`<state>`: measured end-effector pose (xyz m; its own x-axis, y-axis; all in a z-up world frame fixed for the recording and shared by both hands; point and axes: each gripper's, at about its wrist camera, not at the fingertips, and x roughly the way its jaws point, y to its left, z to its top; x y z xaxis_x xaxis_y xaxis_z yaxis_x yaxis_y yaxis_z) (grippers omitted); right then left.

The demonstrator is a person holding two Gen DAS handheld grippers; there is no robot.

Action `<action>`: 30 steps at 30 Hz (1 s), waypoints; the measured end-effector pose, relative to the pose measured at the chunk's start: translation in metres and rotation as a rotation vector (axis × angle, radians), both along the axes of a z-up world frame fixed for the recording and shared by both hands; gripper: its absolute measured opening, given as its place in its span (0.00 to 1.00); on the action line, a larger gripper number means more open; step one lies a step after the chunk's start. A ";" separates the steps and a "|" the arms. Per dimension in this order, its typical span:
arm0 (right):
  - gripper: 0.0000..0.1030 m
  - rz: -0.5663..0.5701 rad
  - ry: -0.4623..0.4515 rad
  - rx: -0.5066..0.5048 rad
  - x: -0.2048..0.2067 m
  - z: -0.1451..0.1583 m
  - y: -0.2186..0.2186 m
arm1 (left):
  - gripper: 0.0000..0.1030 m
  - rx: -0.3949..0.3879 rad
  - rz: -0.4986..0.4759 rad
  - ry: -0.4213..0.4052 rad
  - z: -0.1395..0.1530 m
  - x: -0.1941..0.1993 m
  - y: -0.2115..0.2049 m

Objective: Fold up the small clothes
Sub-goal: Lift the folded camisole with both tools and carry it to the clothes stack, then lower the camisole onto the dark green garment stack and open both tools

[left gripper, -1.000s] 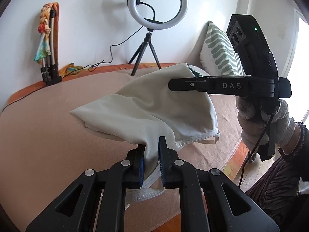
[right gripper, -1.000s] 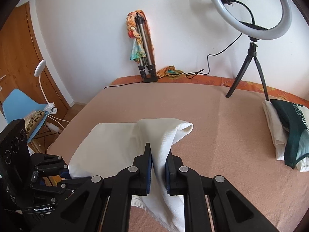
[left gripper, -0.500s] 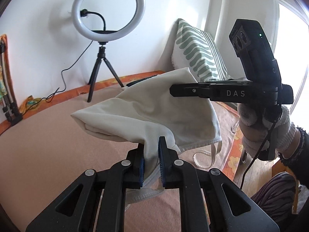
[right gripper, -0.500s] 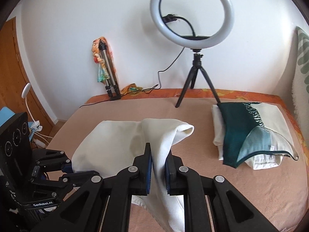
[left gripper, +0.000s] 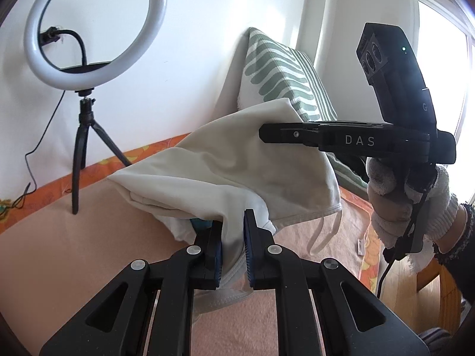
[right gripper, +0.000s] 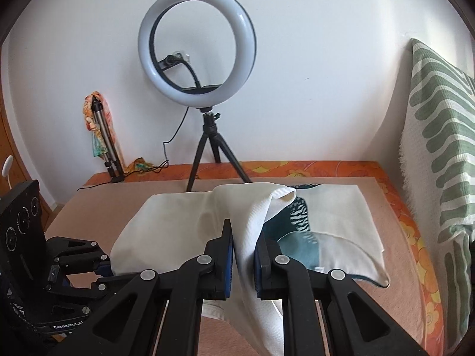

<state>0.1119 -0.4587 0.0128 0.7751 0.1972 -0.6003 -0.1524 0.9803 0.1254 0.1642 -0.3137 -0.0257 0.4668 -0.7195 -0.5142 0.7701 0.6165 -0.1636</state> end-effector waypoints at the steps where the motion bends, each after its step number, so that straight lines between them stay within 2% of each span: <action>1: 0.09 -0.006 0.001 0.004 0.006 0.000 -0.008 | 0.10 0.001 0.000 -0.002 -0.001 0.005 -0.007; 7: 0.09 -0.027 -0.005 -0.034 0.039 -0.002 -0.041 | 0.10 0.001 -0.005 -0.019 -0.008 0.033 -0.041; 13: 0.09 -0.039 0.006 -0.029 0.075 -0.013 -0.072 | 0.10 -0.012 0.001 -0.019 -0.018 0.057 -0.065; 18: 0.09 -0.041 0.016 -0.042 0.098 -0.029 -0.087 | 0.10 -0.039 0.010 0.056 -0.037 0.068 -0.069; 22: 0.09 -0.070 0.049 -0.066 0.120 -0.046 -0.098 | 0.13 -0.019 0.002 0.100 -0.048 0.071 -0.069; 23: 0.10 -0.084 0.064 -0.077 0.126 -0.050 -0.100 | 0.15 -0.003 0.002 0.099 -0.050 0.069 -0.068; 24: 0.18 -0.105 0.077 -0.097 0.130 -0.055 -0.102 | 0.17 0.014 0.007 0.097 -0.051 0.068 -0.068; 25: 0.25 -0.142 0.085 -0.135 0.134 -0.059 -0.103 | 0.24 0.025 0.009 0.099 -0.051 0.066 -0.066; 26: 0.36 -0.173 0.089 -0.166 0.137 -0.062 -0.104 | 0.41 0.033 0.014 0.100 -0.051 0.065 -0.066; 27: 0.36 -0.194 0.087 -0.184 0.138 -0.064 -0.106 | 0.53 0.046 0.035 0.092 -0.050 0.063 -0.064; 28: 0.37 -0.209 0.086 -0.198 0.139 -0.064 -0.107 | 0.74 0.061 0.067 0.076 -0.048 0.060 -0.062; 29: 0.39 -0.218 0.086 -0.205 0.139 -0.064 -0.107 | 0.79 0.075 0.099 0.049 -0.046 0.057 -0.059; 30: 0.48 -0.223 0.086 -0.203 0.139 -0.064 -0.108 | 0.79 0.086 0.117 0.024 -0.044 0.054 -0.057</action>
